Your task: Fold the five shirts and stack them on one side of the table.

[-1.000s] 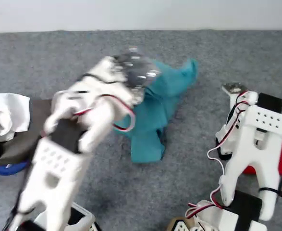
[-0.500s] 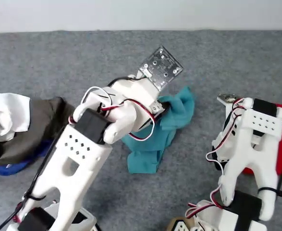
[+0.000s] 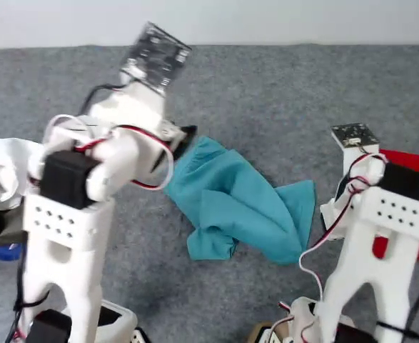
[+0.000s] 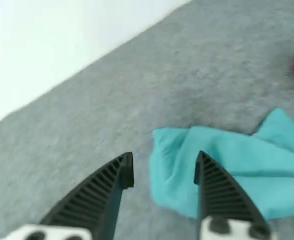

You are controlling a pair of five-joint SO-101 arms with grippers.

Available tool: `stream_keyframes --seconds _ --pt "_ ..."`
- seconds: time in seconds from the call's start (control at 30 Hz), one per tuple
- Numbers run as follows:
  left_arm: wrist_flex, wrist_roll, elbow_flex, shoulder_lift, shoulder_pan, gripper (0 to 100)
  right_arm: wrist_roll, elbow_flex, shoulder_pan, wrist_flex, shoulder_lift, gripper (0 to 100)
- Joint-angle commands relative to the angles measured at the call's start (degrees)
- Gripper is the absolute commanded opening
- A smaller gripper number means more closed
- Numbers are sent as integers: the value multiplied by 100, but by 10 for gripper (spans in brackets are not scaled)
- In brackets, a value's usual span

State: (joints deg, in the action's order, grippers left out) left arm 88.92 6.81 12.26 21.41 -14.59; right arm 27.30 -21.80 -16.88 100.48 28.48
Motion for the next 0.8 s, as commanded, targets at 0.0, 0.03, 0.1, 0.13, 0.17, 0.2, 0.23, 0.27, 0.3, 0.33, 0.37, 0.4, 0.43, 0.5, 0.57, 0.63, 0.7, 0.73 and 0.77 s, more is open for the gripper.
stream_keyframes --seconds 0.0,0.03,0.1,0.13,0.17,0.2,0.23,0.27,0.3,0.33,0.37,0.4,0.43,0.5,0.57,0.63,0.7,0.73,0.77 --pt "299 193 251 18 580 196 -9 0 286 251 268 9" --pt "378 290 251 18 730 175 -9 -44 435 251 259 9" --pt "545 484 242 18 1011 112 -35 -141 875 251 251 9" --pt "651 571 233 18 1125 78 -35 -202 1138 251 251 9" --pt "747 659 224 0 1231 47 -53 -264 1420 251 242 9" --pt "853 730 224 -18 1327 24 -62 -316 1701 242 242 9" --pt "967 774 215 -35 1415 13 -149 -352 1965 233 242 13" --pt "1037 782 163 -35 1486 16 -246 -387 2202 233 233 26" --pt "1055 809 48 -35 1556 21 -299 -387 2396 224 198 52" --pt "1055 818 -101 -35 1600 24 -325 -387 2554 224 136 88" --pt "1037 826 -277 -44 1644 33 -334 -378 2651 215 48 128" --pt "932 826 -541 -44 1697 47 -343 -378 2712 154 -66 164" --pt "791 826 -804 -35 1749 66 -343 -378 2747 84 -198 197" --pt "580 826 -1262 -26 1864 111 -343 -369 2756 -127 -488 230" --pt "413 809 -1552 9 2057 138 -343 -352 2791 -374 -796 231" --pt "308 809 -1666 9 2303 142 -334 -316 3055 -523 -1077 232" --pt "202 818 -1727 0 2611 142 -334 -185 3451 -585 -1332 232" --pt "149 818 -1754 0 2769 142 -334 -53 3653 -585 -1455 232" --pt "105 818 -1771 -9 2936 142 -334 105 3829 -585 -1587 232"
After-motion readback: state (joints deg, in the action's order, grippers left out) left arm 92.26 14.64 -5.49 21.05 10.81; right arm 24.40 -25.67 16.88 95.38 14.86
